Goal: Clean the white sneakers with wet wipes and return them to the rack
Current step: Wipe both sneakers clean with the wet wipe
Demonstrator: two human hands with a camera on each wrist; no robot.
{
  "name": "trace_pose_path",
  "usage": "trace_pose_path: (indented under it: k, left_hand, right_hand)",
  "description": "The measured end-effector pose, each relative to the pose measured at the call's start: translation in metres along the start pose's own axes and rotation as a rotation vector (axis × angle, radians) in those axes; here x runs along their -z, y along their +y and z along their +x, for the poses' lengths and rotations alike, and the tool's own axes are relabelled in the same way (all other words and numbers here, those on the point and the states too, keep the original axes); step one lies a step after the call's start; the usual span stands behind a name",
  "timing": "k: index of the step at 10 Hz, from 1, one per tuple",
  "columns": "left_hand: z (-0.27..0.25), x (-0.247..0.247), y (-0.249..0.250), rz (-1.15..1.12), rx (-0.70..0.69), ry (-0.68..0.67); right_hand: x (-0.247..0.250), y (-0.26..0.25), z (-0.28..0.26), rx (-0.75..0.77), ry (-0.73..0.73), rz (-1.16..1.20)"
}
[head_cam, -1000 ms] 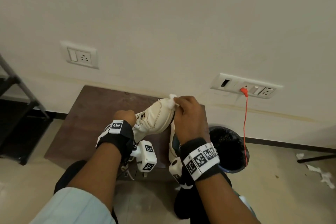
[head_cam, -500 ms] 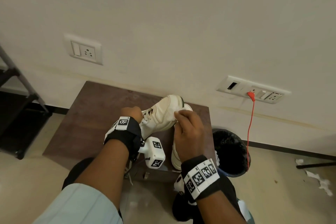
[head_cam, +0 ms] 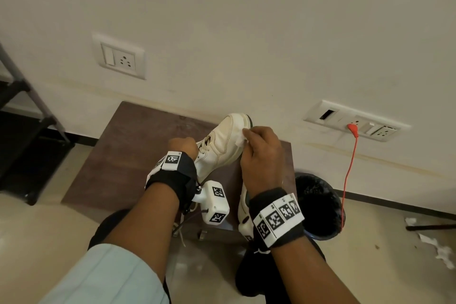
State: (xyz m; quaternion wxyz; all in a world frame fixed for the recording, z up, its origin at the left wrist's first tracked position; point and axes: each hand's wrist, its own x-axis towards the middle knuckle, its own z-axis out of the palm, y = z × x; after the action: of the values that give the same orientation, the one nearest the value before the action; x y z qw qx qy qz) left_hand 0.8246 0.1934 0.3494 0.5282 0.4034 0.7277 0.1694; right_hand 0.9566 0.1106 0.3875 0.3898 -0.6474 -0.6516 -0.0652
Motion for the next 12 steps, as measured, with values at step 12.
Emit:
trace_pose_path:
  k: [12]
  left_hand:
    - [0.019,-0.033,-0.014,-0.321,-0.057,0.158]
  right_hand:
    - [-0.055,0.013,-0.056,-0.146,-0.198,0.099]
